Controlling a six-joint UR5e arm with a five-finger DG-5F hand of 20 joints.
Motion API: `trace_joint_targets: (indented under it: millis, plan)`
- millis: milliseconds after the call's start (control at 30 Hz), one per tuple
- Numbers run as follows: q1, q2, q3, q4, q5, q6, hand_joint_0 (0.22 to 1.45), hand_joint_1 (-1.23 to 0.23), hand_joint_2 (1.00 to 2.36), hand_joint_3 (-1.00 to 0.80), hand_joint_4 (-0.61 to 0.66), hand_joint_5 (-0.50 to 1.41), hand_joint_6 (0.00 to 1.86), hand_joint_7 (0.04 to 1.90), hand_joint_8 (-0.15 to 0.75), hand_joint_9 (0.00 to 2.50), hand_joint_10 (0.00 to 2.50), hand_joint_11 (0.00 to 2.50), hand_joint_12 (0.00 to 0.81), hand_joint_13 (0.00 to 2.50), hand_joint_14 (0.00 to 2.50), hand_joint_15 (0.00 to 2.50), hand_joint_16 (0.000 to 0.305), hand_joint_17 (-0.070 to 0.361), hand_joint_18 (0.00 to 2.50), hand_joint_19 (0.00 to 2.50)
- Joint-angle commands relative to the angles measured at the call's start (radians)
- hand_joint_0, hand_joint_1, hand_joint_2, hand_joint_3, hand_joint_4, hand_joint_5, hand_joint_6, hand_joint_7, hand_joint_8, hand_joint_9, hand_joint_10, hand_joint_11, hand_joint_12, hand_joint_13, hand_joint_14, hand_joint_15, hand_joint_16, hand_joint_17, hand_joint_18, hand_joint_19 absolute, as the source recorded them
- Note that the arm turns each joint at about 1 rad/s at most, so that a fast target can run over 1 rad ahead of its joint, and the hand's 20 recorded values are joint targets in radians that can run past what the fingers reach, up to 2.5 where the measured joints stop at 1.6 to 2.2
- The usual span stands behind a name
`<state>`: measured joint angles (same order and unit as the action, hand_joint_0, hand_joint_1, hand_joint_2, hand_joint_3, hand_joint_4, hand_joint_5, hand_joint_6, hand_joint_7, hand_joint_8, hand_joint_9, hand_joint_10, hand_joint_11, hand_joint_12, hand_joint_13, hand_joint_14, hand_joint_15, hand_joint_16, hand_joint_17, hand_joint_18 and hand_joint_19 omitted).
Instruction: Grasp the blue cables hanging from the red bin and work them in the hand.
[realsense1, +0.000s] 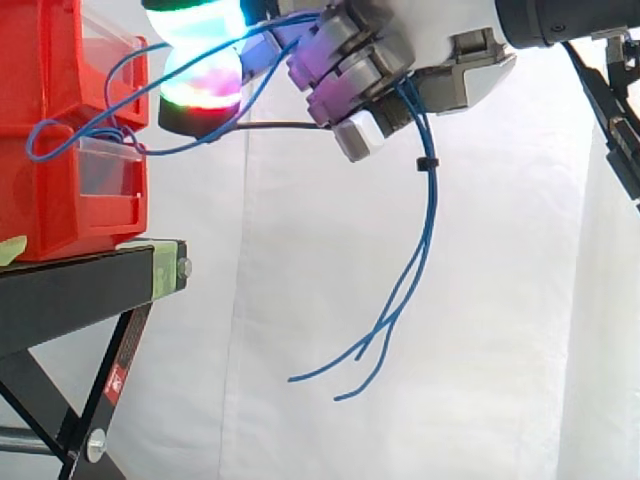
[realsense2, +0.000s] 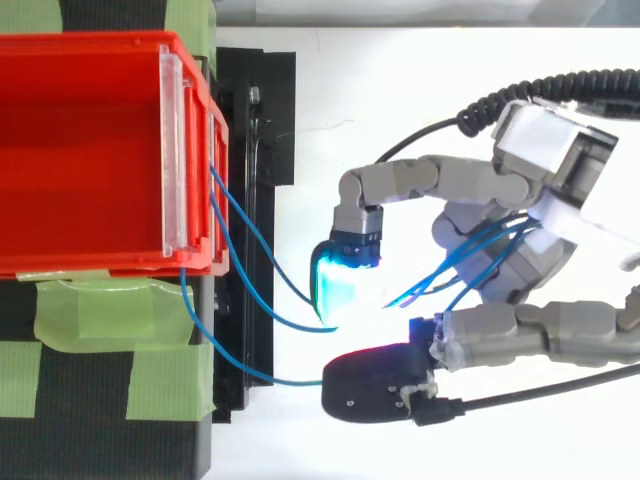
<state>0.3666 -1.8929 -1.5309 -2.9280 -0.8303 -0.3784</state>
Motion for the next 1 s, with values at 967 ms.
trace_joint_targets:
  millis: [967]
  plan:
    - [0.003,0.0,0.0,-0.011,0.007,-0.033,0.89,-0.67,1.01,0.03,0.26,0.41,0.37,1.36,0.535,1.78,2.5,2.5,0.712,2.02,2.5,1.97,0.237,0.178,2.5,0.65]
